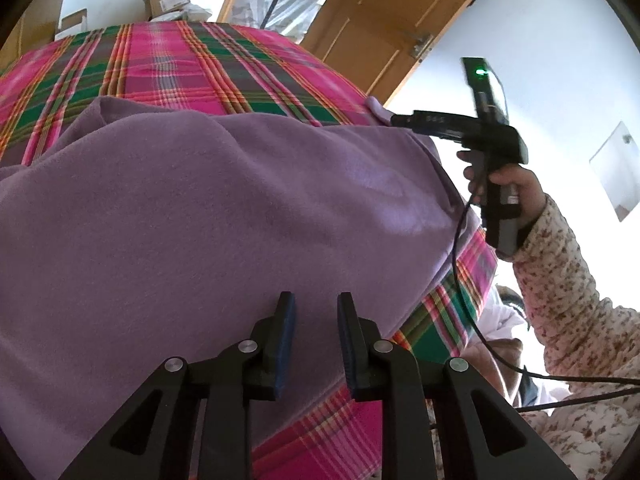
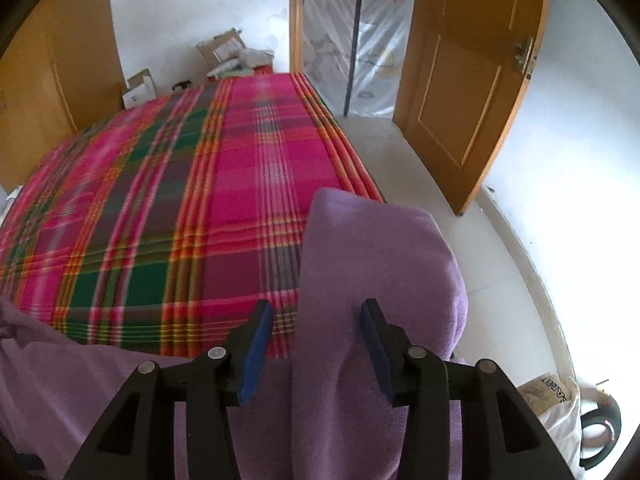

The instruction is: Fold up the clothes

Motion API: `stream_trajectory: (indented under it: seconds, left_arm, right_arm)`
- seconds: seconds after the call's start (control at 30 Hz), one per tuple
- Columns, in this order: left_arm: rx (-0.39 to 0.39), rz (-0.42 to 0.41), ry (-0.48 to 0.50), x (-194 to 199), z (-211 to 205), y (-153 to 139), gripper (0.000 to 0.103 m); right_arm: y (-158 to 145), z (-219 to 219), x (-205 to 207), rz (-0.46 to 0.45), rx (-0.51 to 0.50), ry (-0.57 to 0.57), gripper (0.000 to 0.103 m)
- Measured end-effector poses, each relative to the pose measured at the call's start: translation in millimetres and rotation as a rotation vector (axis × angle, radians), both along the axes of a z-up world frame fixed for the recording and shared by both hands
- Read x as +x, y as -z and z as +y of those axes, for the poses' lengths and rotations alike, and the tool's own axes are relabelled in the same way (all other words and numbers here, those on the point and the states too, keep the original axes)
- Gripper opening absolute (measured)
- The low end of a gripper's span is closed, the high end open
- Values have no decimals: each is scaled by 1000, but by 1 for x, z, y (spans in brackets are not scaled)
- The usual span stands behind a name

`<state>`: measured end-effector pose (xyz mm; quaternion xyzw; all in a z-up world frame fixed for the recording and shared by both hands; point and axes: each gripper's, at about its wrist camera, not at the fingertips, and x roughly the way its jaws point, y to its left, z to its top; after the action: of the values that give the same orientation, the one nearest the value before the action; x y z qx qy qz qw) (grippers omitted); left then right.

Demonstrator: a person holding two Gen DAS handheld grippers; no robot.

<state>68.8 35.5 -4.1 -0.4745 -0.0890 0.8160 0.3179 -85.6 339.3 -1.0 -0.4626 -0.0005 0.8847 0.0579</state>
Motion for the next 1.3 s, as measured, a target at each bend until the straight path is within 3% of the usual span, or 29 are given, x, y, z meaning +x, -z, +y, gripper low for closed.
stream_trajectory:
  seconds: [0.1, 0.17, 0.27, 0.57, 0.8, 1.3]
  left_arm:
    - [5, 6, 1, 0, 1, 0, 22]
    - [14, 3, -2, -2, 0, 1, 22]
    - [19, 3, -5, -2, -1, 1, 22]
    - [8, 6, -13, -4, 3, 1, 22]
    - [3, 8, -25, -3, 5, 1, 22]
    - [-17, 11, -30, 2, 3, -2, 22]
  right_arm:
    - [3, 5, 2, -4, 15, 28, 35]
    - [1, 13, 5, 5, 12, 52, 18]
    - [-4, 25, 10, 25, 6, 78, 6]
    - [-28, 62, 39, 121, -70, 142, 5]
    - [-34, 102, 69, 192, -196, 232, 4]
    - [-6, 163, 133, 234, -375, 423, 4]
